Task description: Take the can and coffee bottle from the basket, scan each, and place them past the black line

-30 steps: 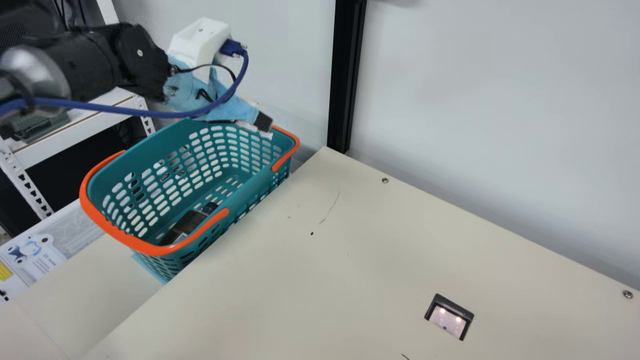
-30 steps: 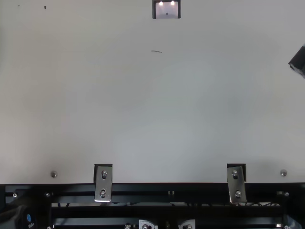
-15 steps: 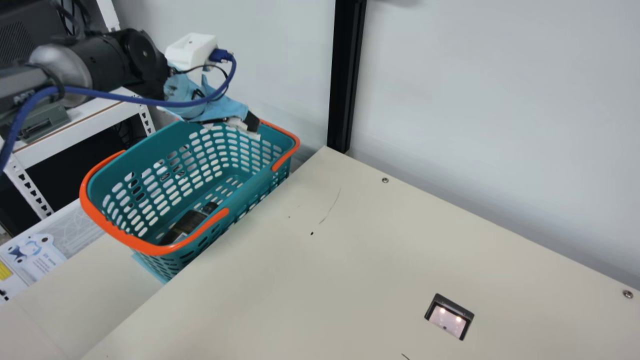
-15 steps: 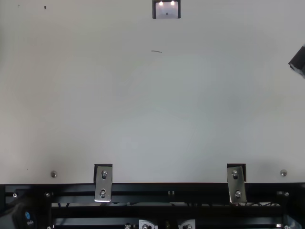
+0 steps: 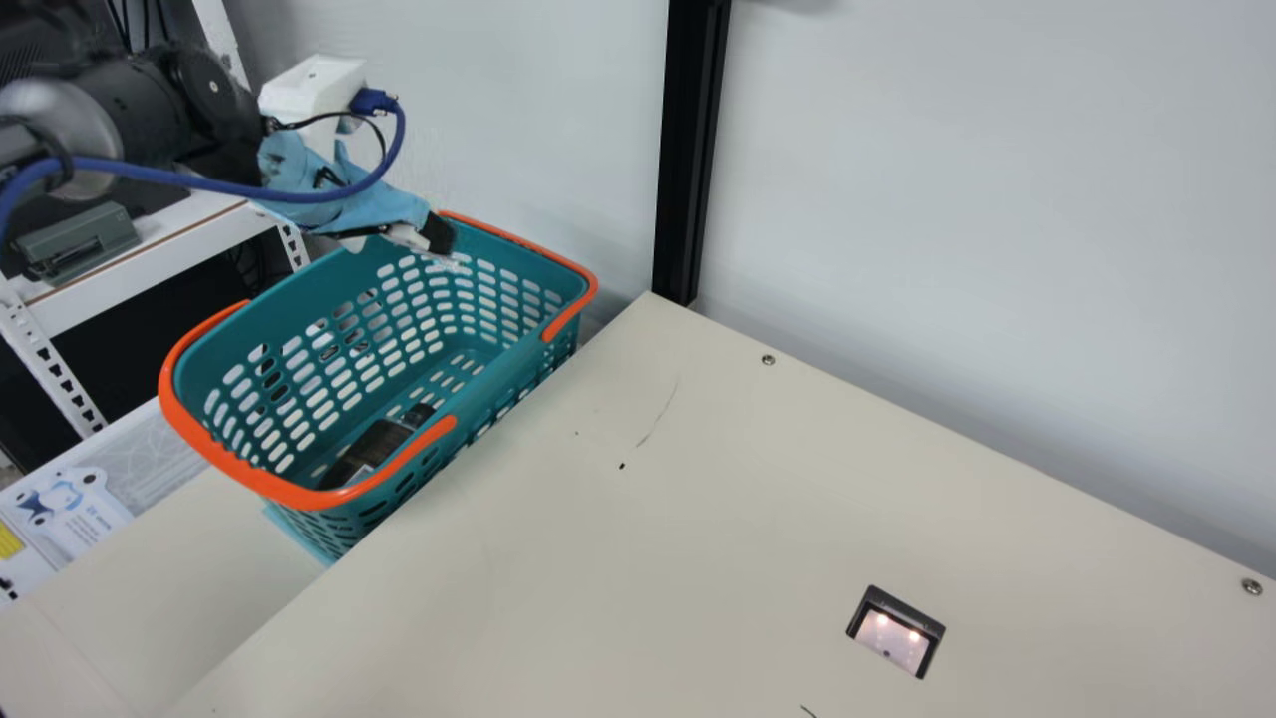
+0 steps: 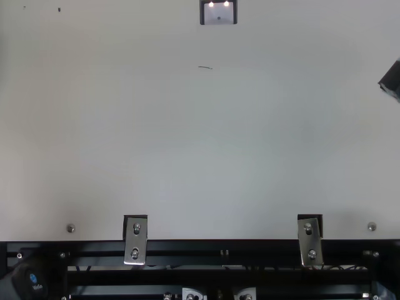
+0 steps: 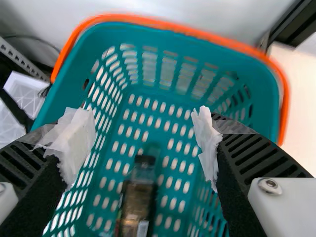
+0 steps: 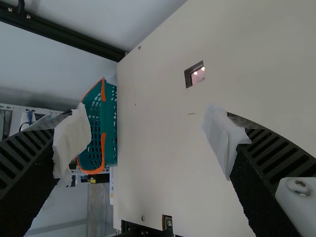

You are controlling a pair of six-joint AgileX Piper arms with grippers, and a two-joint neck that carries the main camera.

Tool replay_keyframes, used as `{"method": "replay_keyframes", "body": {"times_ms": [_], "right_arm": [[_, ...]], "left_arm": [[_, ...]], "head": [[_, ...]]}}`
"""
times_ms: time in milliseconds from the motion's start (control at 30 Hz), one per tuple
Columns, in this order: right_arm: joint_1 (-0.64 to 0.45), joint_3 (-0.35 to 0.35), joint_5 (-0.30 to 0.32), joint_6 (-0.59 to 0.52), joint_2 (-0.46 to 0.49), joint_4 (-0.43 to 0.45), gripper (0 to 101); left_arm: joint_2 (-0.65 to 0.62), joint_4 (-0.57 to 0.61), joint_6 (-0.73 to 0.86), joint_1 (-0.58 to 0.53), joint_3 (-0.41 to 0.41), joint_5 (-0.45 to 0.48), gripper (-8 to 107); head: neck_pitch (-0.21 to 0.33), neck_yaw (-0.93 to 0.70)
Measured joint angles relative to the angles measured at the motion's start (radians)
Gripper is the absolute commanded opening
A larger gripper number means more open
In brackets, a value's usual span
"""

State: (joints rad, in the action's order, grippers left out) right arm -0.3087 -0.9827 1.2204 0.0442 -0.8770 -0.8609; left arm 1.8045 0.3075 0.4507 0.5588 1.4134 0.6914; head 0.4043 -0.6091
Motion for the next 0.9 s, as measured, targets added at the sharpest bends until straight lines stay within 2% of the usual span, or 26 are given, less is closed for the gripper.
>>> {"method": "replay_keyframes", "body": {"times_ms": [333, 533, 900], "right_arm": [[0.0, 0.0, 0.0, 0.0, 0.0, 0.0, 101], [0.0, 0.0, 0.0, 0.0, 0.0, 0.0, 101], [0.0, 0.0, 0.0, 0.0, 0.0, 0.0, 101]], "left_arm": [[0.034, -0.007, 0.127, 0.026, -0.091, 0.031, 90], [0.085, -0.017, 0.177, 0.028, -0.139, 0.013, 90], [0.198, -0.062, 0.172, 0.009, -0.133, -0.025, 90]], "head": [[-0.005, 0.0], [0.0, 0.0], [0.0, 0.0]]}}
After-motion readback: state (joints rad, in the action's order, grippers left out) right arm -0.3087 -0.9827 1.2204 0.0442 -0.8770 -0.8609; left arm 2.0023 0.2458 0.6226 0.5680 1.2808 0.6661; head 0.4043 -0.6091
